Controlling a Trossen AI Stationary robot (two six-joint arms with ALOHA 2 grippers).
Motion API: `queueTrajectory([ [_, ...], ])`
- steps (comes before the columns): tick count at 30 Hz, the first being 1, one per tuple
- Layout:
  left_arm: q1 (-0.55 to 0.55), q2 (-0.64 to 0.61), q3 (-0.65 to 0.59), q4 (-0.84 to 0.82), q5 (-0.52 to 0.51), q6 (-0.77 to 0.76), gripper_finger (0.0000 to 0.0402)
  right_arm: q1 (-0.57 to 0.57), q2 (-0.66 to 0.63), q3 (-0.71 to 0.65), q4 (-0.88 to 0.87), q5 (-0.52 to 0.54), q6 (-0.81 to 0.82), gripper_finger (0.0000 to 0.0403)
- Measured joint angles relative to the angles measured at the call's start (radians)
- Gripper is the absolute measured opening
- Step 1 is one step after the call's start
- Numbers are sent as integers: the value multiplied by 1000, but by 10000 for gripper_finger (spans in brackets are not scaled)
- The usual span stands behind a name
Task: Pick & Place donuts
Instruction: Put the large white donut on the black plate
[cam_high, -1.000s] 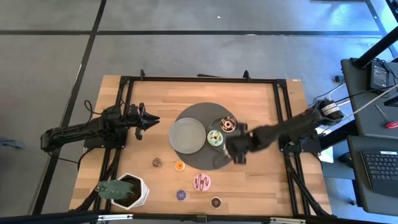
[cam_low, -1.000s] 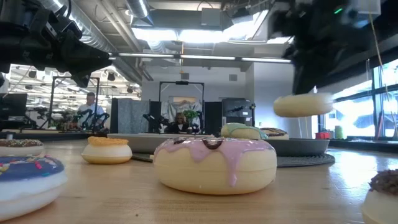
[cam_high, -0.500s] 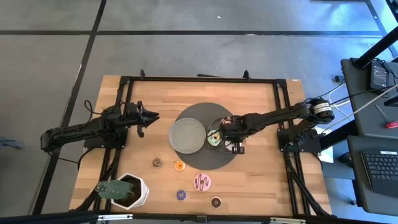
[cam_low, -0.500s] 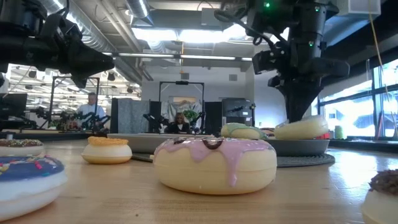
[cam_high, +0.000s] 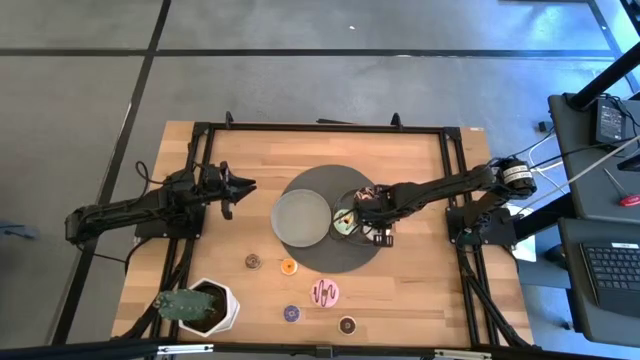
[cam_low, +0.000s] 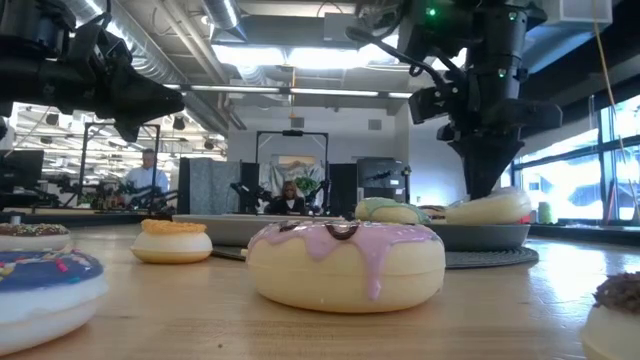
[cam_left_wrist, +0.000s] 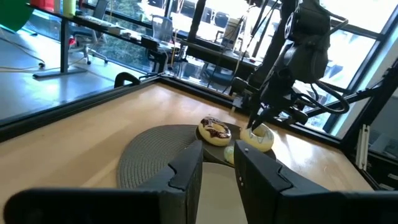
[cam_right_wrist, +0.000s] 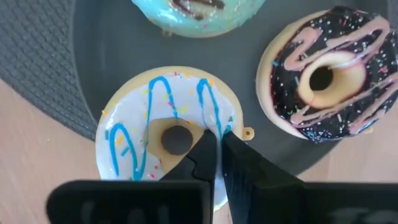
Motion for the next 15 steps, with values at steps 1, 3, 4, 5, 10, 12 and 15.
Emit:
queueTrajectory([
  [1, 0, 0, 0, 0, 0, 0, 88, 0, 0, -1, 3, 0, 1, 22],
  [3, 0, 0, 0, 0, 0, 0, 88, 0, 0, -15, 23, 1, 1, 22],
  [4, 0, 0, 0, 0, 0, 0, 88, 0, 0, -27, 35, 6, 1, 24],
  [5, 0, 0, 0, 0, 0, 0, 88, 0, 0, -42, 51, 15, 2, 26],
  [10, 0, 0, 0, 0, 0, 0, 88, 0, 0, -94, 86, 30, 14, 35],
  [12, 0, 0, 0, 0, 0, 0, 88, 0, 0, -96, 86, 30, 23, 36],
  [15, 0, 0, 0, 0, 0, 0, 88, 0, 0, -97, 88, 30, 19, 36],
])
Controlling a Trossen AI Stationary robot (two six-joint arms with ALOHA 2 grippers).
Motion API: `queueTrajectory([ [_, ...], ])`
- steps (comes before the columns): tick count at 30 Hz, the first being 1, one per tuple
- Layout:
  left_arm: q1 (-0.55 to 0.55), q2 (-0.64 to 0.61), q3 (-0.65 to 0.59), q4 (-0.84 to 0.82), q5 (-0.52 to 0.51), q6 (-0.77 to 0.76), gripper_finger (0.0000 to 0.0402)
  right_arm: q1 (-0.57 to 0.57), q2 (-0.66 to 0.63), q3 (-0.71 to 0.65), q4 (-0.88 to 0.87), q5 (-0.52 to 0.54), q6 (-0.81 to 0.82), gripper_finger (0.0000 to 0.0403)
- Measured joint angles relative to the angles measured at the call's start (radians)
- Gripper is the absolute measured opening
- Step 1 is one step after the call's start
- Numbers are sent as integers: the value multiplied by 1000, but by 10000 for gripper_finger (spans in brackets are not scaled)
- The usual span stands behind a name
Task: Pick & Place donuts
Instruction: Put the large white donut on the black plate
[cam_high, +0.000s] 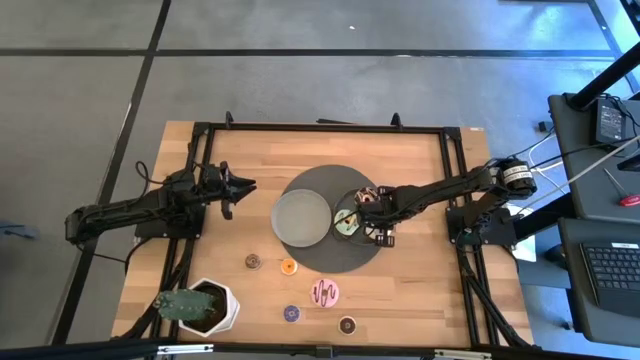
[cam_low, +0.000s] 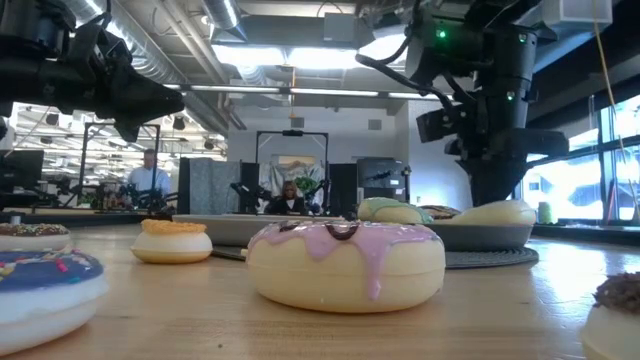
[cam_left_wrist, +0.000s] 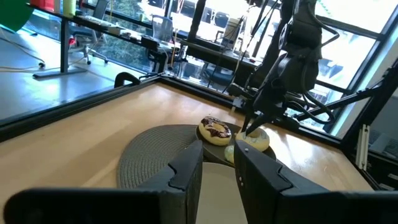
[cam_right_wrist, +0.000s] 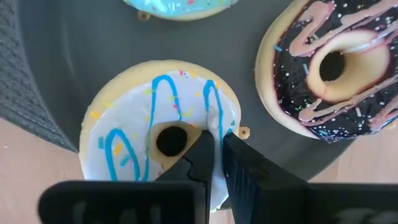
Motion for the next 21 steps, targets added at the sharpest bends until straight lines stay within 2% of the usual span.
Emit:
queueTrajectory([
  [6, 0, 0, 0, 0, 0, 0, 88, 0, 0, 6, 0, 0, -13, 44],
  [21, 0, 0, 0, 0, 0, 0, 88, 3, 0, 65, -78, -4, 9, 115],
])
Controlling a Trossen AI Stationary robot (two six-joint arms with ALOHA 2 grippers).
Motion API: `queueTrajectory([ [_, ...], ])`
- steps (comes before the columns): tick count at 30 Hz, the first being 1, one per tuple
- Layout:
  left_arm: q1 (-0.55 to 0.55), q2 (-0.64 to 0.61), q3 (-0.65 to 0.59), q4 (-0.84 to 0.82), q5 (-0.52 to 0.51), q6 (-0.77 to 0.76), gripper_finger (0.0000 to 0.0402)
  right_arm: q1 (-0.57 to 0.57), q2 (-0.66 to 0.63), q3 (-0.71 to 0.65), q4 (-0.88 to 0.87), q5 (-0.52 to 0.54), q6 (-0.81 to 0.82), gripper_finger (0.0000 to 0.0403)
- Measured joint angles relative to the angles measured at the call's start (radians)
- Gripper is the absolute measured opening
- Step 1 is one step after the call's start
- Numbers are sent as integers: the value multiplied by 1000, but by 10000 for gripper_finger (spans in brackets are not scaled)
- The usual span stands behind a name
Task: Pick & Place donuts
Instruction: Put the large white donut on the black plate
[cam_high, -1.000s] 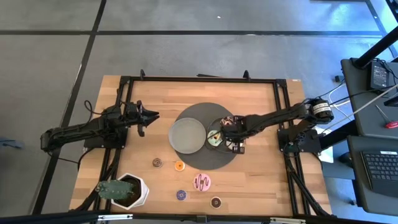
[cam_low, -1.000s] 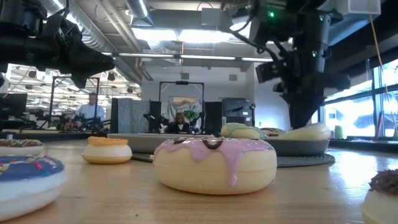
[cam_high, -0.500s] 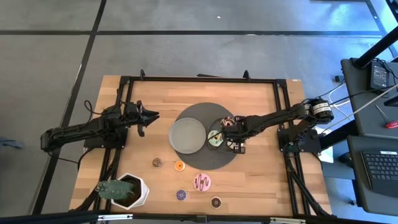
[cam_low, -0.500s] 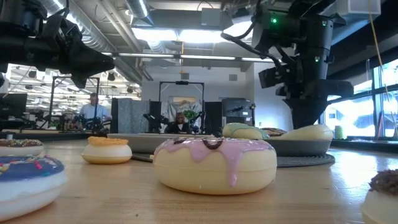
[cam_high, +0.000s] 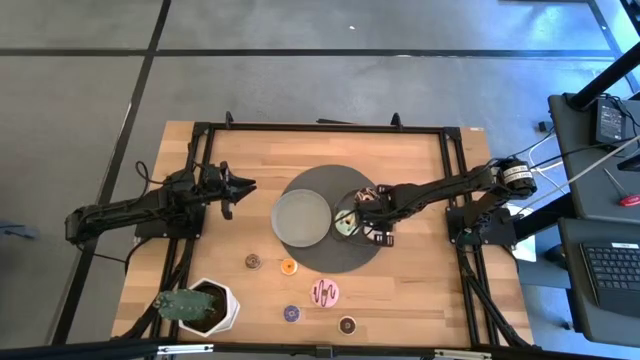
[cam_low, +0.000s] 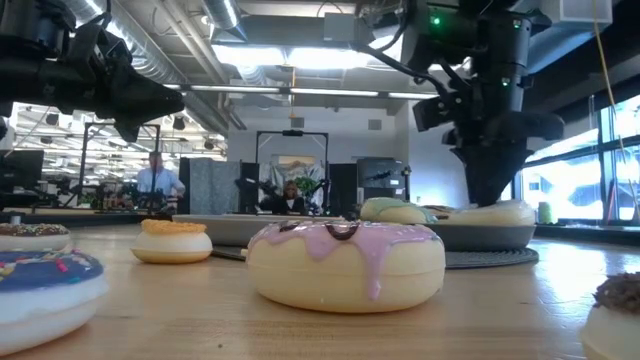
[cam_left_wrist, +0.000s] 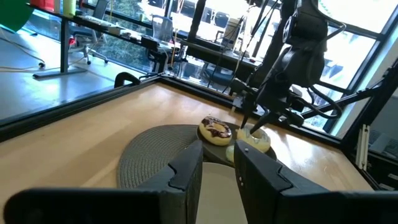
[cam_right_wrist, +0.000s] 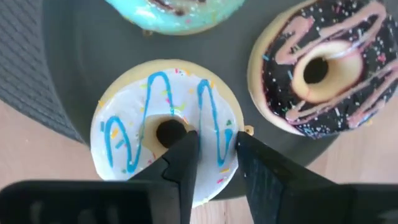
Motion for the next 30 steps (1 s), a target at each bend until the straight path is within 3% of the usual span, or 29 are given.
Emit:
queueTrajectory([
  [8, 0, 0, 0, 0, 0, -3, 88, 0, 0, 0, -12, -4, 3, 122],
  [13, 0, 0, 0, 0, 0, -3, 88, 0, 0, 0, -12, -80, 17, 122],
  [22, 0, 0, 0, 0, 0, -3, 88, 0, 0, 1, -27, -80, 27, 123],
  [30, 0, 0, 0, 0, 0, -3, 88, 0, 0, 1, -48, -80, 62, 162],
])
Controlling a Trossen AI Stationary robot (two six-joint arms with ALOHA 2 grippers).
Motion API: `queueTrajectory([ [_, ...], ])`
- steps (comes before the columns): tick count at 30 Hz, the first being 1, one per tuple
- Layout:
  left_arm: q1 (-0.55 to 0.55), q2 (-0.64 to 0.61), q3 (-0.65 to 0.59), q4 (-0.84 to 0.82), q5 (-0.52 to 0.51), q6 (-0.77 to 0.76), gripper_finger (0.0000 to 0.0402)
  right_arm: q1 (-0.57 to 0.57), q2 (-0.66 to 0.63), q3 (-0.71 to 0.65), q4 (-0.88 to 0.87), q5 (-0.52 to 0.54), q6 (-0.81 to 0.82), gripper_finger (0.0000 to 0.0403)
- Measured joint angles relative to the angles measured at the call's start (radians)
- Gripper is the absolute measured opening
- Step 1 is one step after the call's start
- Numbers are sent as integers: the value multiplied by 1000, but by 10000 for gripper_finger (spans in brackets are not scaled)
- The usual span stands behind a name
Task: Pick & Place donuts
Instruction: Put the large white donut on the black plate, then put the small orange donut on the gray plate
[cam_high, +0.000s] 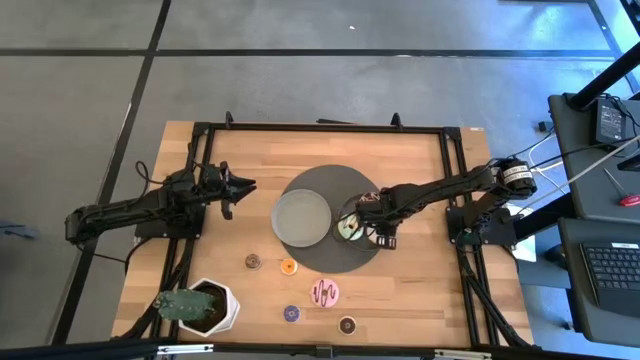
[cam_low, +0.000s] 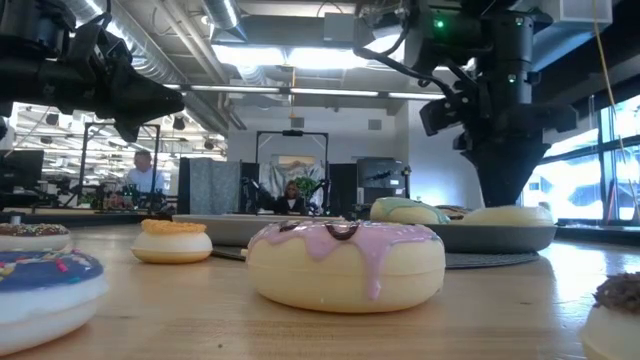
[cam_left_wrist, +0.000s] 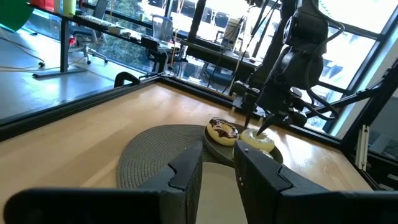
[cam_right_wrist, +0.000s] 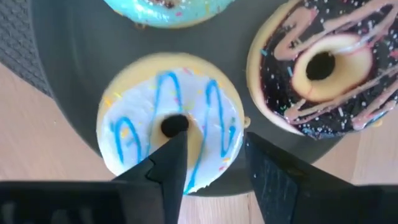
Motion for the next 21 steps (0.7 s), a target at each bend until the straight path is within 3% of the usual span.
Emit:
queueTrajectory([
  [8, 0, 0, 0, 0, 0, 0, 88, 3, -11, 75, -129, 0, 45, 186],
  [12, 0, 0, 0, 0, 2, -46, 88, 56, -106, 89, -144, 16, 101, 184],
  [17, 0, 0, 0, 0, 2, -180, 88, 194, -328, -28, 14, 22, 127, 183],
  [21, 0, 0, 0, 0, -38, -191, 88, 312, -496, -178, 276, 61, 161, 185],
])
